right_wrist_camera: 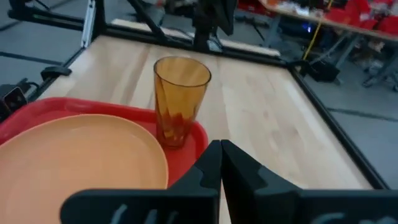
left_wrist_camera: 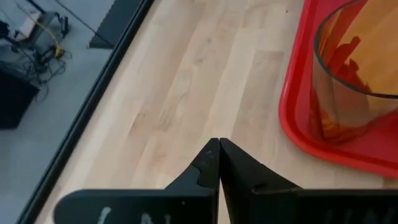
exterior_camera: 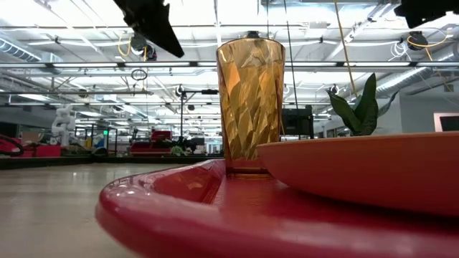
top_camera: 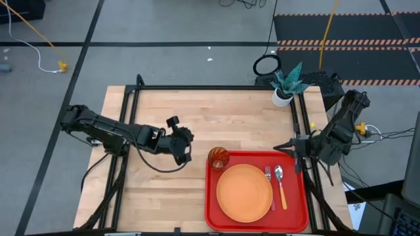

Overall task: Pick and place plate/cup/fork/spoon on tray
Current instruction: Return to Home Position

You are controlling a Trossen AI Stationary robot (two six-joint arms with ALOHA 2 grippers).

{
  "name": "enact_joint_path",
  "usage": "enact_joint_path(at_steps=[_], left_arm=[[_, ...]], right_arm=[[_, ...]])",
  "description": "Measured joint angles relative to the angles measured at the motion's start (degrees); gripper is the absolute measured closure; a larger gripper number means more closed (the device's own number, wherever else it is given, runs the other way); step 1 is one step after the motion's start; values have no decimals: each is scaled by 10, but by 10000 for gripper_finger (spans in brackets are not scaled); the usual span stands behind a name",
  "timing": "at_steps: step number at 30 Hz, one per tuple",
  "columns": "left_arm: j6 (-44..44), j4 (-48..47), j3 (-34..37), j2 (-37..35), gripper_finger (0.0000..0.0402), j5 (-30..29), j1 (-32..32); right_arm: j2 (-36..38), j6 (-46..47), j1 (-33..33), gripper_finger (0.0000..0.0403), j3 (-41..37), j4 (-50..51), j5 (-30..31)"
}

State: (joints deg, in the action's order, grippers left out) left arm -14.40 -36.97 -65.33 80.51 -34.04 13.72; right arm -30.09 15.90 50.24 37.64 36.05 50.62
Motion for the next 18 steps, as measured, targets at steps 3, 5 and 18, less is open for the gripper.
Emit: enact_joint_path(at_steps=[3, 5, 18], left_arm=[[45, 52, 24, 0, 392, 10, -10], [77, 88, 46, -2, 397, 20, -18], [98, 234, 228, -154, 390, 30, -89]], right_arm=[[39, -51, -17, 403, -34, -44, -20], [65, -81, -29, 403, -54, -70, -39], [165, -205, -92, 403, -126, -162, -125]])
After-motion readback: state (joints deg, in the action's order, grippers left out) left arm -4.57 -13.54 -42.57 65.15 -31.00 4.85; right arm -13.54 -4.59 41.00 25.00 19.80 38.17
